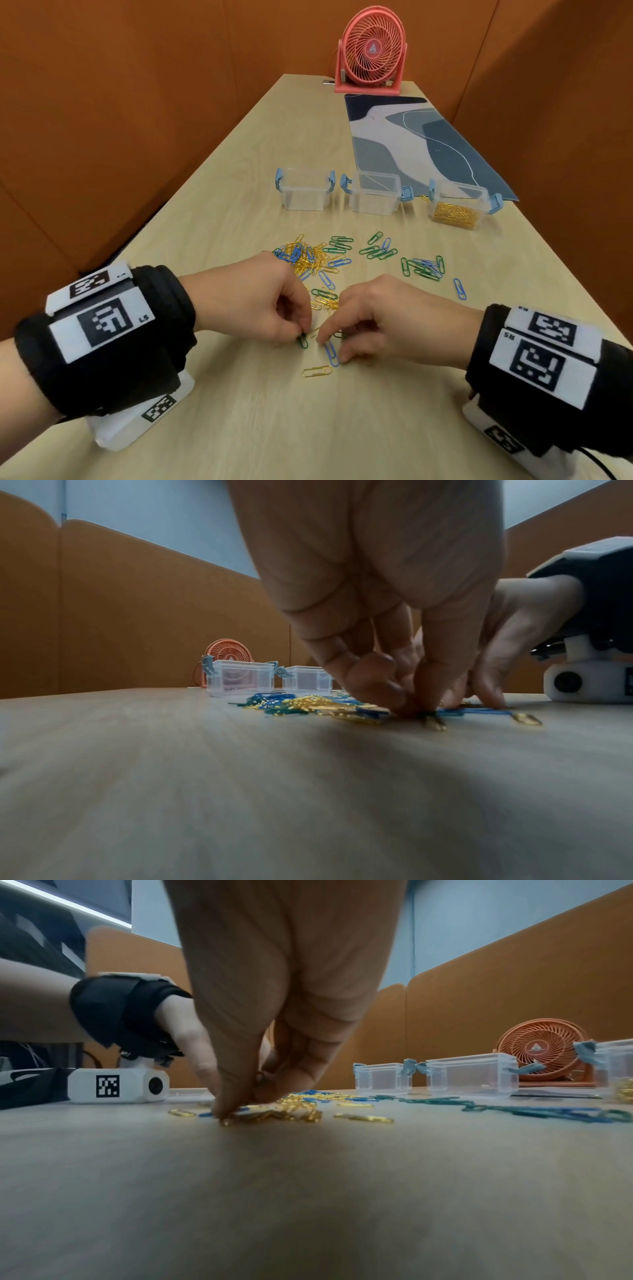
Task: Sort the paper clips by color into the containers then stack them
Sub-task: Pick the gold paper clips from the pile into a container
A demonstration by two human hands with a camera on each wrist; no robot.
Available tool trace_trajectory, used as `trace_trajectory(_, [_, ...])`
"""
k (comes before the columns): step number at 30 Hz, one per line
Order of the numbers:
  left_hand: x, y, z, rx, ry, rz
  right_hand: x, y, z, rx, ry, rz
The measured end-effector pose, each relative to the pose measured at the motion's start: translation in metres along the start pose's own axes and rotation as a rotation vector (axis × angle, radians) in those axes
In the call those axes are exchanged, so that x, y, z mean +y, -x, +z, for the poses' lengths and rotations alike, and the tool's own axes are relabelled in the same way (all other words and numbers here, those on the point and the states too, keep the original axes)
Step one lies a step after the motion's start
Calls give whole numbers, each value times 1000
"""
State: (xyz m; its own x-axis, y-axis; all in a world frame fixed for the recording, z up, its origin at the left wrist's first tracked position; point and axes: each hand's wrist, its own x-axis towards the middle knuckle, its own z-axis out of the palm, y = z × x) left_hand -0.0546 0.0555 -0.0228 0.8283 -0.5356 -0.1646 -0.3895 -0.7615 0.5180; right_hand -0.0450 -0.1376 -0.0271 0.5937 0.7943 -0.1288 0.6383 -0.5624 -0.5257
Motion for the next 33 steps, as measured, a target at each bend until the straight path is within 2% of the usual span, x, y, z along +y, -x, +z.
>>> trace_trajectory(10, [-1,-1,2,-54,-45,-13,-5,-9,-2,-124,219,-38])
trace_trajectory(17, [-1,-1,0,-83,-30,-14,-6,-10,1,-220,347,-10])
trace_trajectory(21, [-4,2,-3,-101,-42,-66,-5,-7,5,-238,411,12])
trace_trajectory(24, [-3,1,0,-145,-62,-75,0,-8,4,-188,448,81])
trace_trajectory(26, [0,-3,4,-121,-74,-35,1,-9,1,-111,426,130])
trace_trajectory(30, [-1,-11,5,45,-78,34,14,-6,-10,79,447,255])
trace_trajectory(33, [-4,-14,3,164,-99,95,29,-2,-20,169,428,381])
